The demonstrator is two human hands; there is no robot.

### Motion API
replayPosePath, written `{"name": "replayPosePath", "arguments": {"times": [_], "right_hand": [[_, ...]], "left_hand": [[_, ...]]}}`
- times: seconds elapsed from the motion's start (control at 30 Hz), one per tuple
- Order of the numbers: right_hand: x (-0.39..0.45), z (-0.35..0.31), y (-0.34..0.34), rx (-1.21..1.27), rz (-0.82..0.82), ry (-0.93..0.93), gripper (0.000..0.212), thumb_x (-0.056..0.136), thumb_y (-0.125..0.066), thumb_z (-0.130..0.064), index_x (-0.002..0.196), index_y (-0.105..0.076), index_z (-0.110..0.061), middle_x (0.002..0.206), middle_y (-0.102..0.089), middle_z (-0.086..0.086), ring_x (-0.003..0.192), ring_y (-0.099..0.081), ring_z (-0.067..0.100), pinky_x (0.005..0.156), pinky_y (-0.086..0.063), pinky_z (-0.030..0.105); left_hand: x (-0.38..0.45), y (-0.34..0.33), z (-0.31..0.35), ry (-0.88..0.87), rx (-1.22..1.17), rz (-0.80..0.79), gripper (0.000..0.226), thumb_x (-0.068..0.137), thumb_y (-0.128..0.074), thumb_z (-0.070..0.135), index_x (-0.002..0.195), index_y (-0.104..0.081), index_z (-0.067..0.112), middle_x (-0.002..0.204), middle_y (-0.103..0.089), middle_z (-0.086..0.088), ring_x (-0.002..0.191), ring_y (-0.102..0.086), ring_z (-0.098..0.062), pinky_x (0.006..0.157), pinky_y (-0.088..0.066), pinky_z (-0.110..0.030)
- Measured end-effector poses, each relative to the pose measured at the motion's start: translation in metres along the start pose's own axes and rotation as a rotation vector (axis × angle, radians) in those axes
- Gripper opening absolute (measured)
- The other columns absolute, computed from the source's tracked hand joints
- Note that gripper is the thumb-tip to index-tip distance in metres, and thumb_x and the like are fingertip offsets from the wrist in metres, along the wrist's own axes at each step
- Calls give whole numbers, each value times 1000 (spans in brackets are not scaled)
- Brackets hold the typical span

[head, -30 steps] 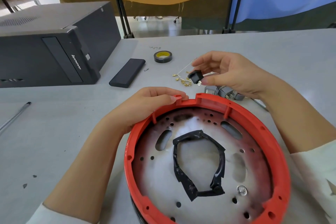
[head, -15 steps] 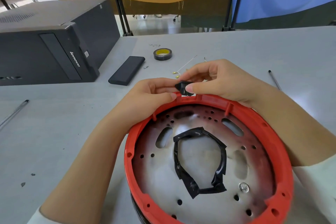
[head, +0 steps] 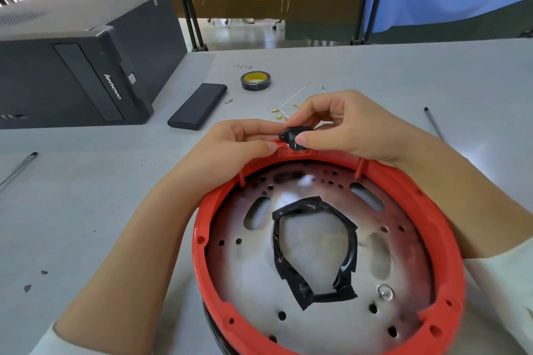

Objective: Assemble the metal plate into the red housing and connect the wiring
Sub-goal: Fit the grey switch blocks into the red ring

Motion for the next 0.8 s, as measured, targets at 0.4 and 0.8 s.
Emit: {"name": "replayPosePath", "arguments": {"times": [0.4, 0.8], "right_hand": [[0, -2, 1, -39, 5, 7, 19, 80, -72, -7, 90, -73, -23, 84, -72, -8, 82, -64, 2, 83, -48, 14], [-1, 19, 8, 280, -194, -180, 31, 71, -70, -30, 101, -75, -21, 107, -73, 0, 103, -67, 13, 82, -53, 19]], "left_hand": [[-2, 2, -1, 36, 87, 31, 31, 93, -57, -1, 104, -72, 23, 98, -77, 8, 94, -71, -5, 88, -52, -14], [-1, 2, 5, 18, 209, 95, 16, 88, -70, 30, 78, -78, 38, 81, -76, 15, 75, -69, 7, 65, -46, -2]]}}
Point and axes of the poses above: each hand's wrist, its own x-axis towards the middle knuckle, its own y-axis out of the back of the hand, z = x × y, the point moved 6 cm from there along x, towards the middle knuckle
